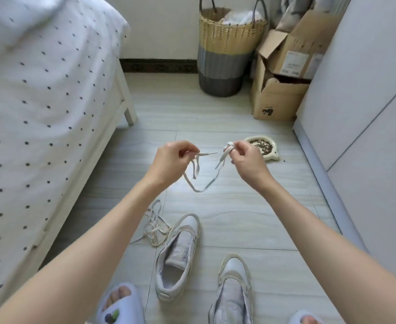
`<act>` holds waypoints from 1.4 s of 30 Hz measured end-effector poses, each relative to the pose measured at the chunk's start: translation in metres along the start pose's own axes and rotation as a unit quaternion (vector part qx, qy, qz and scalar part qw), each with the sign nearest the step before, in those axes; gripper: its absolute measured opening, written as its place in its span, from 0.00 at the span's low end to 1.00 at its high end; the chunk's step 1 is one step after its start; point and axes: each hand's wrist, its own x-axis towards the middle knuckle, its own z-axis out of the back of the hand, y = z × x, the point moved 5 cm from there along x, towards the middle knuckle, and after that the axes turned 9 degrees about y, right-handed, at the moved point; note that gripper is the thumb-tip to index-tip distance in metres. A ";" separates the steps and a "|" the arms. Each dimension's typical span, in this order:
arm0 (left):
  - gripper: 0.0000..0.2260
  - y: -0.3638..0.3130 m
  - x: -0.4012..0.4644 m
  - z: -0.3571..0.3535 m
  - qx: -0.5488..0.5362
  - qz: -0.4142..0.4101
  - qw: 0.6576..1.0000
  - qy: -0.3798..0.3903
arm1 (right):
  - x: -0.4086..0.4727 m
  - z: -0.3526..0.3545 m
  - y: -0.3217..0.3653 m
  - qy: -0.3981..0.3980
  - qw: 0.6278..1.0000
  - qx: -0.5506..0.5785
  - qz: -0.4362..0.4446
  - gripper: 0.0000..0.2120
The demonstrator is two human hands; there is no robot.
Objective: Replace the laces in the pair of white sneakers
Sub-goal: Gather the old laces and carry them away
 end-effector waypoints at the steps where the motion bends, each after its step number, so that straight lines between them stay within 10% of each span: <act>1: 0.08 -0.006 -0.002 0.006 0.005 0.004 1.000 0.013 | -0.005 0.003 0.014 0.000 1.000 -0.016 0.015 0.10; 14: 0.09 0.026 0.013 0.038 -0.149 0.104 0.981 0.071 | 0.007 -0.042 0.038 0.075 0.996 -0.044 -0.007 0.08; 21: 0.06 0.039 0.053 -0.012 -0.408 0.087 0.901 0.115 | 0.026 -0.065 -0.042 0.100 0.912 0.362 -0.163 0.11; 27: 0.20 0.143 0.036 -0.091 -0.089 0.134 0.927 0.339 | 0.022 -0.092 -0.134 0.002 0.897 0.353 -0.266 0.09; 32: 0.30 0.258 0.006 -0.107 0.098 0.166 0.939 0.283 | 0.023 -0.109 -0.207 0.041 0.975 -0.047 -0.215 0.10; 36: 0.44 0.315 -0.026 -0.122 0.264 0.222 0.873 0.345 | 0.036 -0.140 -0.220 0.145 0.971 -0.173 -0.085 0.16; 40: 0.49 0.337 -0.038 -0.134 0.306 0.228 0.852 0.358 | 0.026 -0.179 -0.247 0.455 0.811 -0.367 -0.034 0.47; 42: 0.48 0.343 -0.038 -0.137 0.294 0.231 0.865 0.334 | 0.019 -0.181 -0.260 0.483 0.752 -0.447 -0.038 0.55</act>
